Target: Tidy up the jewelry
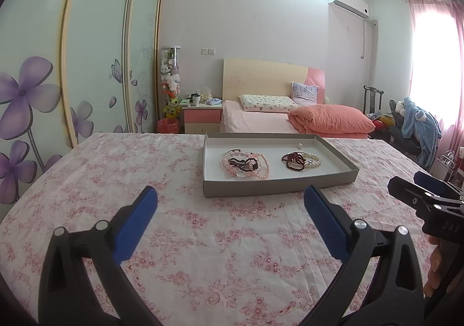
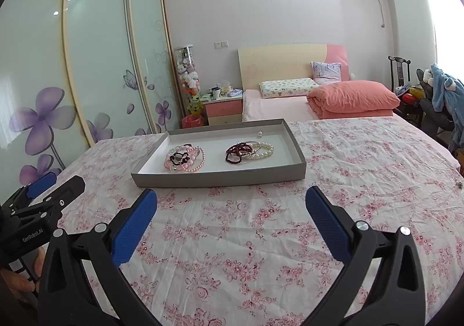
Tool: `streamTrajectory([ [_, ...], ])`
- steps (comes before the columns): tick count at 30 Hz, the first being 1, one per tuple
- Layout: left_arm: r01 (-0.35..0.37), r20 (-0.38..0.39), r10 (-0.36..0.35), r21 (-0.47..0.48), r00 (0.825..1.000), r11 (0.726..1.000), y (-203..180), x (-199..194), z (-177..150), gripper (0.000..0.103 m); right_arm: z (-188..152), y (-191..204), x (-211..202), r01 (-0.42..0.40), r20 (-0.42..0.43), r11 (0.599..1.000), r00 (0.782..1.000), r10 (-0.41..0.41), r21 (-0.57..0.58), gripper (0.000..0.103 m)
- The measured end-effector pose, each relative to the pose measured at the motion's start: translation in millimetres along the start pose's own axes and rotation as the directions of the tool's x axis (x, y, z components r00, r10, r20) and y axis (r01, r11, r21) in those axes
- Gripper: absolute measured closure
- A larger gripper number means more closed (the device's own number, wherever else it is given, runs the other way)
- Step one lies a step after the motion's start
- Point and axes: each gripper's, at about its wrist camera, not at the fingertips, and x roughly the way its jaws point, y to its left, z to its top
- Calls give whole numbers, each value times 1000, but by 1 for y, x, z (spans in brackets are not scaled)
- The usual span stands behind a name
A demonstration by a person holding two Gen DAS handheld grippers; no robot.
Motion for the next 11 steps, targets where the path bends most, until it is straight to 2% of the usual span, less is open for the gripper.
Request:
streamTrajectory([
  [11, 0, -11, 0, -5, 1000, 1000, 0, 1, 1, 4, 0, 0, 0, 0, 0, 1000, 1000, 0, 0, 2],
])
